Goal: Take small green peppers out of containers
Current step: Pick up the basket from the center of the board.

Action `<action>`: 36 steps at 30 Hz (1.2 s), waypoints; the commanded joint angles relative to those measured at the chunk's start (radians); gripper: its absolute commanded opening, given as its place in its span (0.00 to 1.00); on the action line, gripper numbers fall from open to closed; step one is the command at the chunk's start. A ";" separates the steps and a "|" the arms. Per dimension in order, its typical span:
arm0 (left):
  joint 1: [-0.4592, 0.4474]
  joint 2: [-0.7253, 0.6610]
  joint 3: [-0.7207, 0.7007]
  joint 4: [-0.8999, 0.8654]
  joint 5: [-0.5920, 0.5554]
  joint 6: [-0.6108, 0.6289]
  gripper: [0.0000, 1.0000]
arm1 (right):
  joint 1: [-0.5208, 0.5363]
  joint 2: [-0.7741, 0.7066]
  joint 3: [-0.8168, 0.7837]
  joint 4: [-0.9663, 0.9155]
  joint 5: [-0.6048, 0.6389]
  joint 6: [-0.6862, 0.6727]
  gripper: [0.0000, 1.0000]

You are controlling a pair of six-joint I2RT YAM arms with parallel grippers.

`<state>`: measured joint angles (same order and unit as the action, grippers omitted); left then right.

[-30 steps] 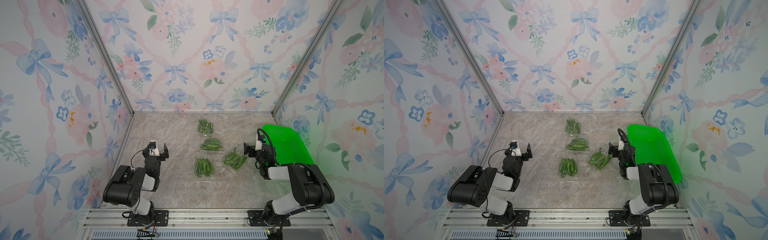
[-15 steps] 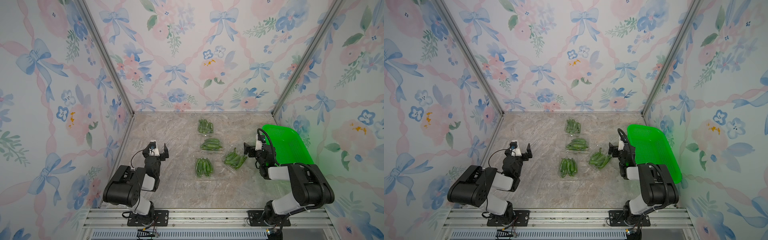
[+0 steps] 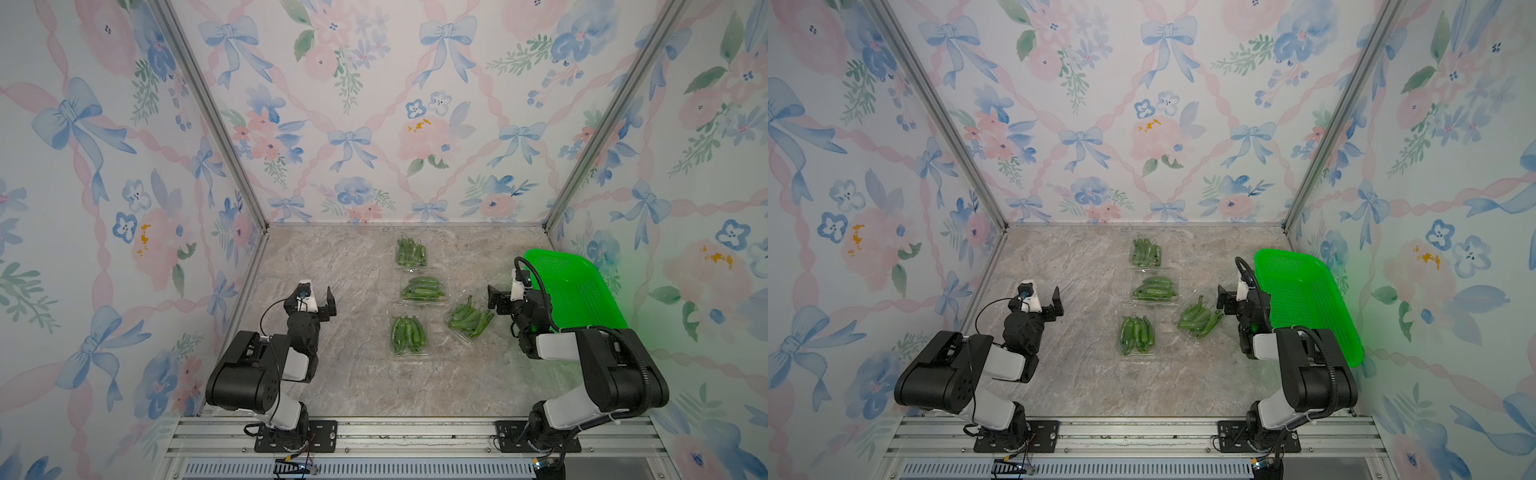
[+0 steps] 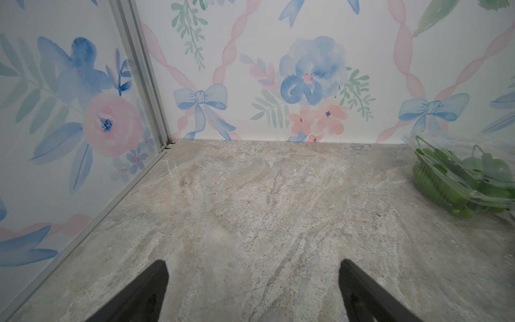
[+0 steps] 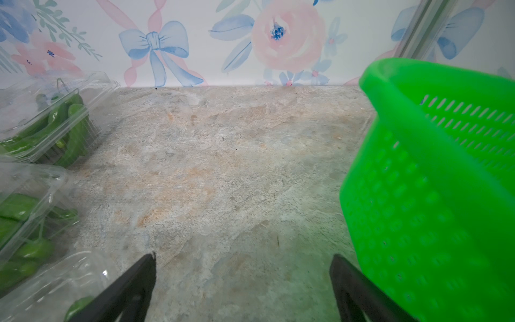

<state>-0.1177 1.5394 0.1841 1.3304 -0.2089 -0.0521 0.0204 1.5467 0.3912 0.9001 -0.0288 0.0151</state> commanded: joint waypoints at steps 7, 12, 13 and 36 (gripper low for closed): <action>-0.113 -0.203 0.116 -0.290 -0.169 0.081 0.98 | 0.004 -0.090 0.098 -0.226 0.078 -0.001 0.97; -0.179 -0.297 0.237 -0.546 -0.178 -0.011 0.98 | 0.004 -0.165 0.350 -0.664 0.057 0.047 0.97; -0.182 -0.309 0.274 -0.615 -0.164 -0.039 0.98 | 0.010 -0.172 0.385 -0.706 0.050 0.050 0.97; -0.408 -0.207 0.735 -1.174 -0.029 -0.250 0.98 | 0.033 -0.243 0.688 -1.419 0.064 0.145 0.97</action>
<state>-0.5098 1.2938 0.8871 0.2535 -0.2657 -0.2592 0.0544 1.2888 1.0378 -0.3195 0.0158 0.1402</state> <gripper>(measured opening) 0.979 0.971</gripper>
